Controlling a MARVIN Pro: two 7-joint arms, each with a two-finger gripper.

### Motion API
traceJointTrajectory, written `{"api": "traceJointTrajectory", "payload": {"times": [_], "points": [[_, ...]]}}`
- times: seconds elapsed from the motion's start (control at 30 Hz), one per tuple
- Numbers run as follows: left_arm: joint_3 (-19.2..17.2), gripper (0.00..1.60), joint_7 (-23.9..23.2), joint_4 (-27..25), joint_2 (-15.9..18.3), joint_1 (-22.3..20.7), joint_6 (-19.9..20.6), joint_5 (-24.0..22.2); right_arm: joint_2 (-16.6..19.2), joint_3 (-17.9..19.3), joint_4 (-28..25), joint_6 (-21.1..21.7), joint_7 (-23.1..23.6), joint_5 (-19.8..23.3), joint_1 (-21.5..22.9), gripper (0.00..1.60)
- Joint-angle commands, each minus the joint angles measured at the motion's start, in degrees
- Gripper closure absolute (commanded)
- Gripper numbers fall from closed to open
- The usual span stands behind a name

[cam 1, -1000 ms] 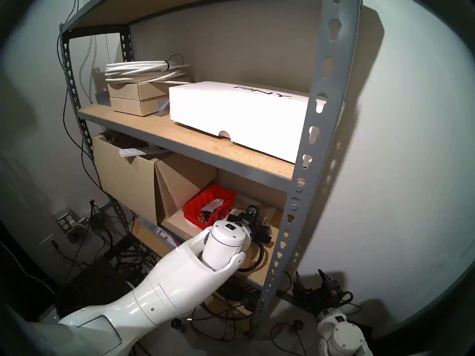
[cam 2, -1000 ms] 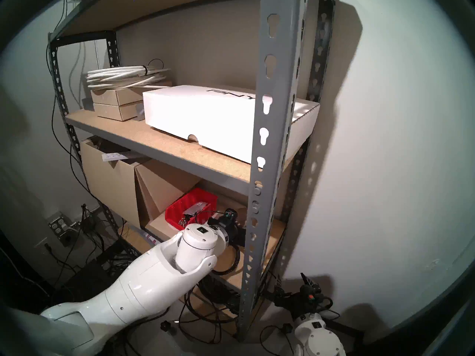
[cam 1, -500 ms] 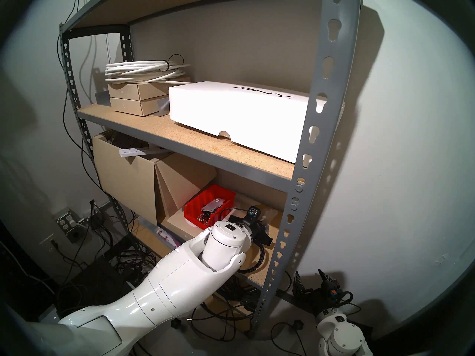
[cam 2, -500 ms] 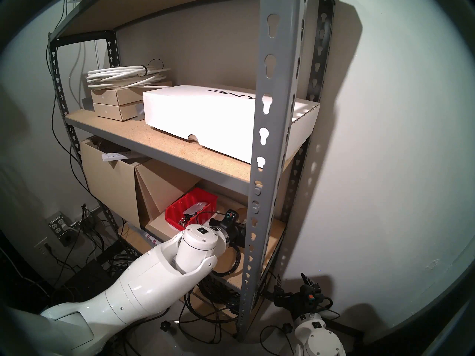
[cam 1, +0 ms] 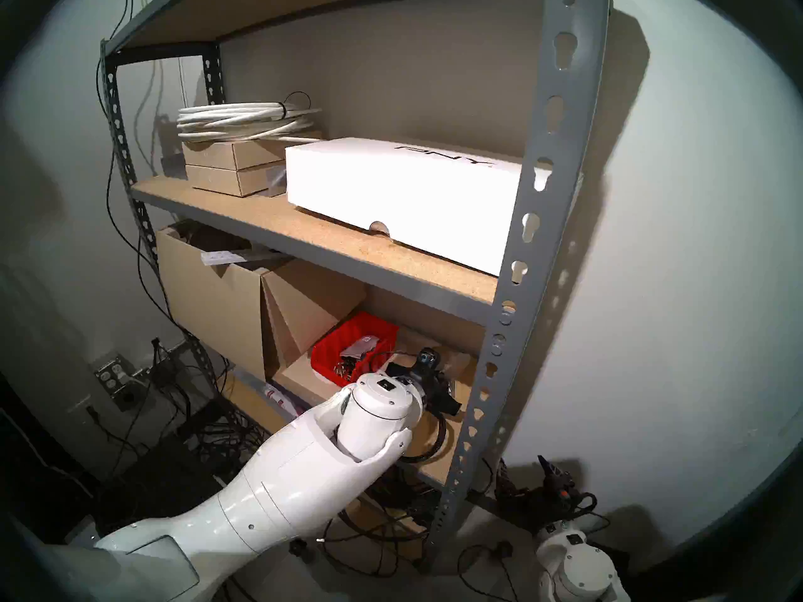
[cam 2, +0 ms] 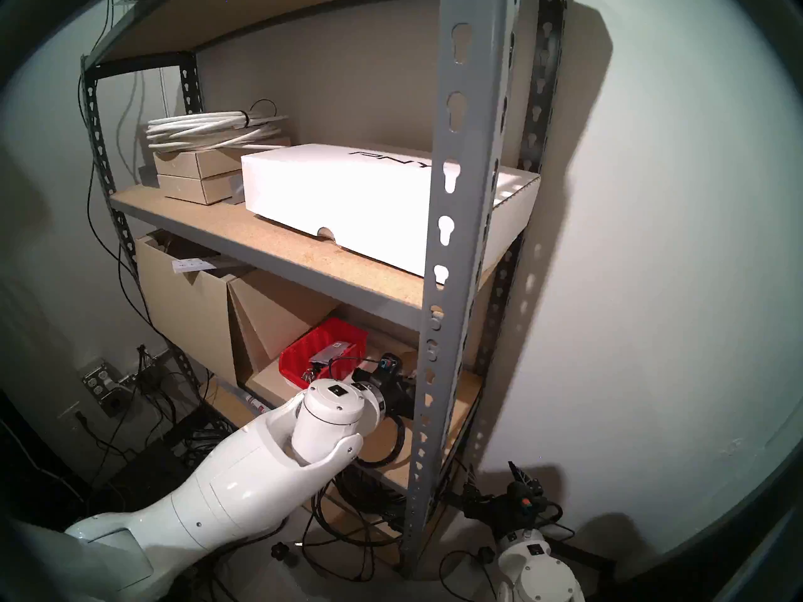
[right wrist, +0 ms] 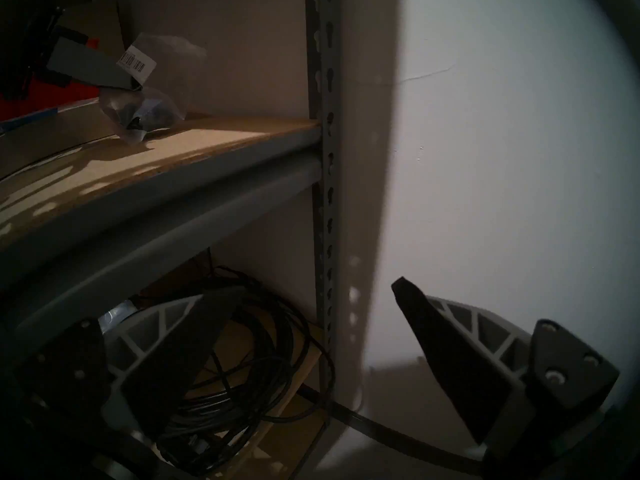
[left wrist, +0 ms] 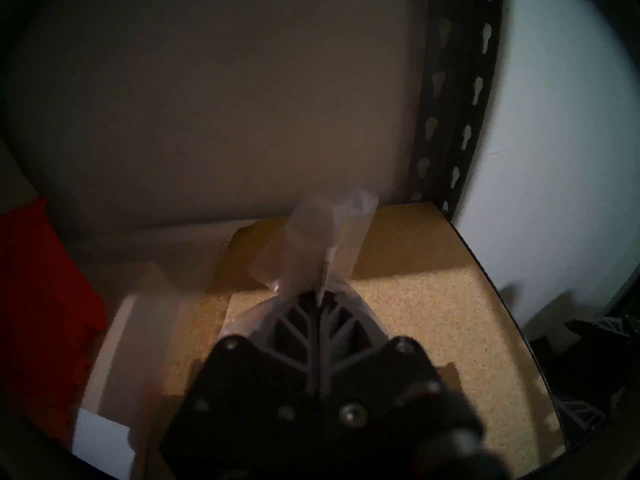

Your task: Organize the rack shelf by putting things into a case

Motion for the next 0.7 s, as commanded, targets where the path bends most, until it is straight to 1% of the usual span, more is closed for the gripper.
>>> {"api": "traceJointTrajectory", "payload": {"times": [0.0, 0.03, 0.1, 0.13, 0.2, 0.23, 0.3, 0.33, 0.43, 0.47, 0.5, 0.67], "points": [[-1.2, 1.6, -0.5, -6.1, 1.6, 1.1, 0.1, -1.1, 0.0, 0.0, -1.0, -0.1, 0.0, 0.0, 0.1, 0.0], [-1.5, 1.6, -0.4, -7.2, 2.0, 1.5, 0.4, -1.3, 0.0, 0.0, -1.0, -0.1, 0.0, 0.0, 0.1, 0.0], [-1.8, 1.6, -0.9, -8.0, 2.3, 1.5, -0.1, -1.7, 0.0, 0.0, -0.9, -0.1, 0.0, 0.0, 0.1, 0.0], [-2.4, 1.6, -1.0, -9.3, 2.6, 2.1, -0.1, -2.4, 0.0, 0.0, -0.9, -0.1, 0.0, 0.0, 0.1, 0.0], [-2.5, 1.6, -2.0, -10.0, 3.1, 1.6, -0.2, -2.7, 0.0, 0.0, -0.9, -0.2, 0.0, 0.0, 0.1, 0.0], [-2.9, 1.6, -1.8, -11.5, 3.7, 2.1, 0.3, -2.9, 0.0, 0.0, -0.9, -0.2, 0.0, 0.0, 0.1, 0.0], [-3.2, 1.6, -2.0, -12.3, 4.2, 2.4, 0.2, -3.3, 0.0, 0.0, -0.9, -0.2, 0.0, 0.0, 0.1, 0.0], [-3.6, 1.6, -1.9, -13.6, 5.0, 3.0, 0.6, -3.5, 0.0, 0.0, -0.9, -0.2, 0.0, 0.0, 0.1, 0.0], [-4.2, 1.6, -2.1, -15.3, 6.4, 4.1, 1.1, -4.1, 0.0, 0.0, -0.9, -0.1, 0.0, 0.0, 0.1, 0.0], [-4.5, 1.6, -2.6, -16.7, 7.2, 4.6, 1.6, -4.8, 0.0, 0.0, -0.9, -0.1, 0.0, 0.0, 0.1, 0.0], [-4.5, 1.6, -2.8, -16.5, 7.2, 4.6, 1.2, -4.8, 0.0, 0.0, -0.9, -0.1, 0.0, 0.0, 0.1, 0.0], [-5.7, 1.6, -3.9, -20.2, 9.1, 5.7, 2.0, -6.2, 0.0, 0.0, -0.9, -0.2, 0.0, 0.0, 0.1, 0.0]]}}
